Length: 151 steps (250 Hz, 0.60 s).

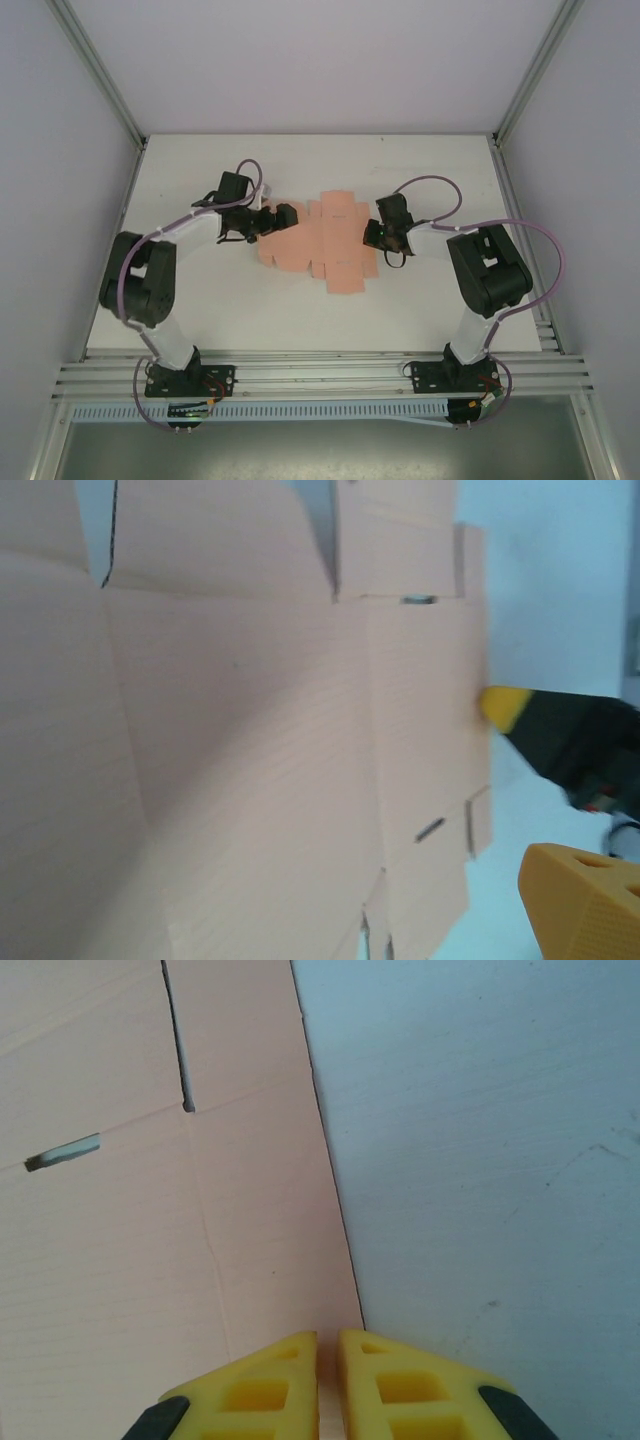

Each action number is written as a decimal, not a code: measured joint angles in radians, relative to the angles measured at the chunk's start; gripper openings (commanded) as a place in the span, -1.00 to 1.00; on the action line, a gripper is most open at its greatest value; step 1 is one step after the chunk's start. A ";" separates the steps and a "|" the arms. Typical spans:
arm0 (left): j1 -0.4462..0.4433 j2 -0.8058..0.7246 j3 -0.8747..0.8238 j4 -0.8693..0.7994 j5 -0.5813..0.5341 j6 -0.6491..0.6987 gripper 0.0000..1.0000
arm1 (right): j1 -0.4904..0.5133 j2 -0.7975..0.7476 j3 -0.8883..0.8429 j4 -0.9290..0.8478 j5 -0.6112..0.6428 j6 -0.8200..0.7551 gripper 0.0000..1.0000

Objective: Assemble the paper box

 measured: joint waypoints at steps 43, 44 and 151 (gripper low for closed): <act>0.001 -0.097 -0.026 0.058 0.014 -0.012 0.95 | 0.003 -0.006 -0.016 0.024 0.003 0.000 -0.75; 0.001 -0.097 -0.026 0.060 0.014 -0.012 0.95 | 0.003 -0.006 -0.016 0.024 0.003 0.000 -0.75; -0.051 0.067 0.014 0.024 -0.034 0.013 -0.71 | 0.010 -0.039 -0.069 0.079 0.023 -0.001 -0.69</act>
